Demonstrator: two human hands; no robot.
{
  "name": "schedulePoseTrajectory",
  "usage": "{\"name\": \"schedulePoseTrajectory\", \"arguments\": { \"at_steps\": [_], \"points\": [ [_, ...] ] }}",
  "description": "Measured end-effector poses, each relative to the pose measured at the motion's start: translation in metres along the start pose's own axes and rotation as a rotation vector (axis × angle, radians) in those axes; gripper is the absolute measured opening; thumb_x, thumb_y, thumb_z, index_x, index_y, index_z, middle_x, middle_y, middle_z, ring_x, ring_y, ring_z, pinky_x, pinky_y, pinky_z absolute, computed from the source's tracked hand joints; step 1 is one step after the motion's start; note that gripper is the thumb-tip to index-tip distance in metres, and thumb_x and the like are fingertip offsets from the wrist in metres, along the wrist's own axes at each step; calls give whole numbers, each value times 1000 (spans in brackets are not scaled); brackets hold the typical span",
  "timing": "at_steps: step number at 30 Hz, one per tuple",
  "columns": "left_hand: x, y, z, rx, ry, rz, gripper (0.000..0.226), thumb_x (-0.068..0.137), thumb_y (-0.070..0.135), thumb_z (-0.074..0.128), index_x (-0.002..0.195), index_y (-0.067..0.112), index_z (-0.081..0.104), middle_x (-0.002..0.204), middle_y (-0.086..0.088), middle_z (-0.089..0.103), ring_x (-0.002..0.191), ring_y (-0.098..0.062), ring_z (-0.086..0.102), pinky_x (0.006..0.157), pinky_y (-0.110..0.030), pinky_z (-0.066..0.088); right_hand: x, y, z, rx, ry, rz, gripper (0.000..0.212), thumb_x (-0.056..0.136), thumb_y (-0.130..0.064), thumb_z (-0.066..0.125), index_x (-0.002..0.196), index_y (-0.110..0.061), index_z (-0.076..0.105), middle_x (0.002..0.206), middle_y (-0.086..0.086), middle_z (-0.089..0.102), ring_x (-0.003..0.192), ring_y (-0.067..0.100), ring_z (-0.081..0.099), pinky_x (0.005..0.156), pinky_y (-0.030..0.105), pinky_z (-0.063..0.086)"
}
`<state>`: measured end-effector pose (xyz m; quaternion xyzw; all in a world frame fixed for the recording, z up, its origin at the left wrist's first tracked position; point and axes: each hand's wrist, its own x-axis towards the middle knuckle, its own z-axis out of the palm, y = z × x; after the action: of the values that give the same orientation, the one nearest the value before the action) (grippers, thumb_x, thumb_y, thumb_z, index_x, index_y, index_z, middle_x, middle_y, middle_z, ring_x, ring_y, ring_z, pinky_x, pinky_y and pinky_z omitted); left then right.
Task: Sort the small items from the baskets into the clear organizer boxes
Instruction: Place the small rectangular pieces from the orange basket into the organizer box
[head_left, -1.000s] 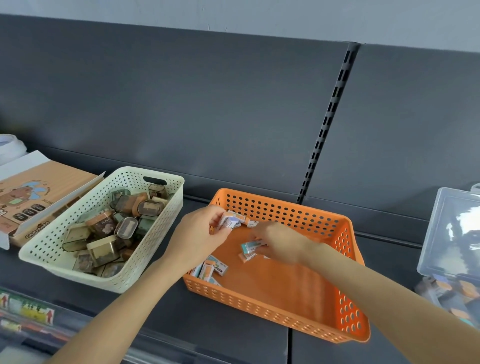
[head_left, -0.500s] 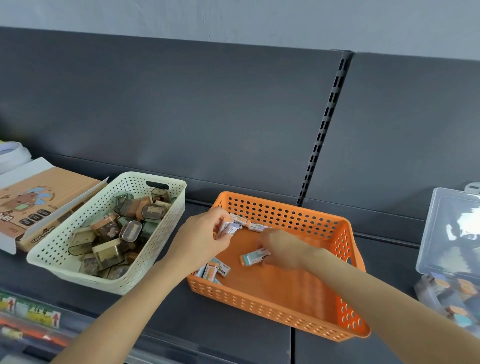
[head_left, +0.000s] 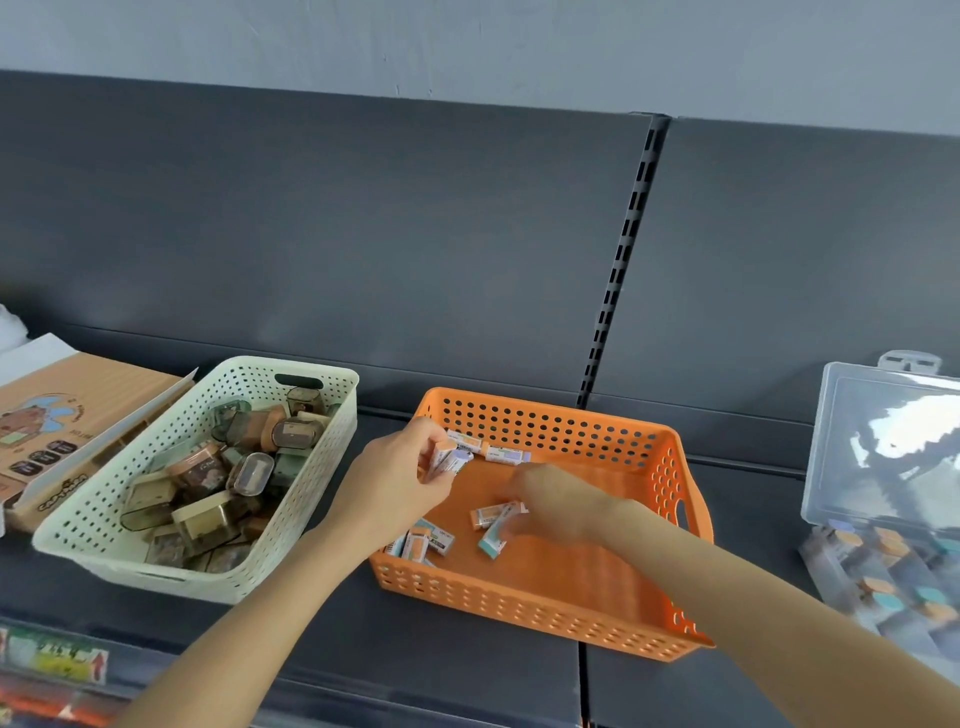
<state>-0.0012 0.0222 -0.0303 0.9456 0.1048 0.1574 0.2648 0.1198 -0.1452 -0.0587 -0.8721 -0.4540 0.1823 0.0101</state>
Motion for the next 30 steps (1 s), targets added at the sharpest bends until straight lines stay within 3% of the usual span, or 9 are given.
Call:
{"name": "schedulePoseTrajectory", "arguments": {
  "at_steps": [3,6,12,15,19,23,25,28,30],
  "points": [
    [0,0,-1,-6,-4,4,25,85,30,67,106,26,55,91,14,64,78,-4,62,68,-22,55,-2,-3,2,25,27,18,31,86,-36,66,103,-9,64,99,3,60,90,20,57,78,35,51],
    [-1,0,-1,-8,-9,8,24,85,29,68,105,27,55,90,15,64,76,-3,62,66,-21,55,-8,-3,1,61,30,31,31,84,-24,70,110,-10,61,109,4,61,98,22,58,81,31,48],
    [-1,4,-1,-42,-39,30,24,85,28,67,105,28,54,90,15,62,79,-4,62,70,-24,55,-23,-4,2,67,28,44,37,85,-25,69,117,-14,55,116,3,59,103,20,56,82,28,45],
    [1,6,2,-87,-53,51,23,84,24,68,104,25,56,88,14,63,78,-4,62,70,-23,55,-30,-4,-3,137,76,78,31,86,-25,67,114,-16,56,112,1,61,94,15,56,78,25,47],
    [5,10,6,-133,-85,74,22,83,20,71,101,24,59,84,14,64,76,0,63,71,-21,55,-47,2,-13,252,204,120,19,86,-21,66,103,-16,58,93,-6,59,79,10,56,60,15,40],
    [8,27,11,-162,-72,141,19,84,20,70,97,31,60,89,21,63,77,4,62,72,-17,54,-69,16,-19,358,350,172,11,86,-22,66,96,-19,64,83,-10,60,66,4,54,53,14,38],
    [8,40,15,-173,-85,164,22,87,18,66,106,29,62,97,18,61,80,4,60,72,-8,49,-82,24,-24,373,396,205,13,86,-23,66,99,-20,65,88,-8,63,70,6,57,55,17,44],
    [10,62,23,-189,-97,223,32,91,19,60,123,23,59,108,13,60,92,-2,60,85,-21,52,-103,36,-30,428,478,243,14,87,-23,65,100,-20,63,92,-4,64,77,15,63,63,28,52],
    [11,78,30,-194,-100,243,35,93,20,57,128,22,56,113,13,59,97,-3,58,86,-18,49,-119,46,-33,452,538,249,13,86,-23,66,100,-21,64,92,-5,64,75,11,63,62,26,51]
  ]
}}
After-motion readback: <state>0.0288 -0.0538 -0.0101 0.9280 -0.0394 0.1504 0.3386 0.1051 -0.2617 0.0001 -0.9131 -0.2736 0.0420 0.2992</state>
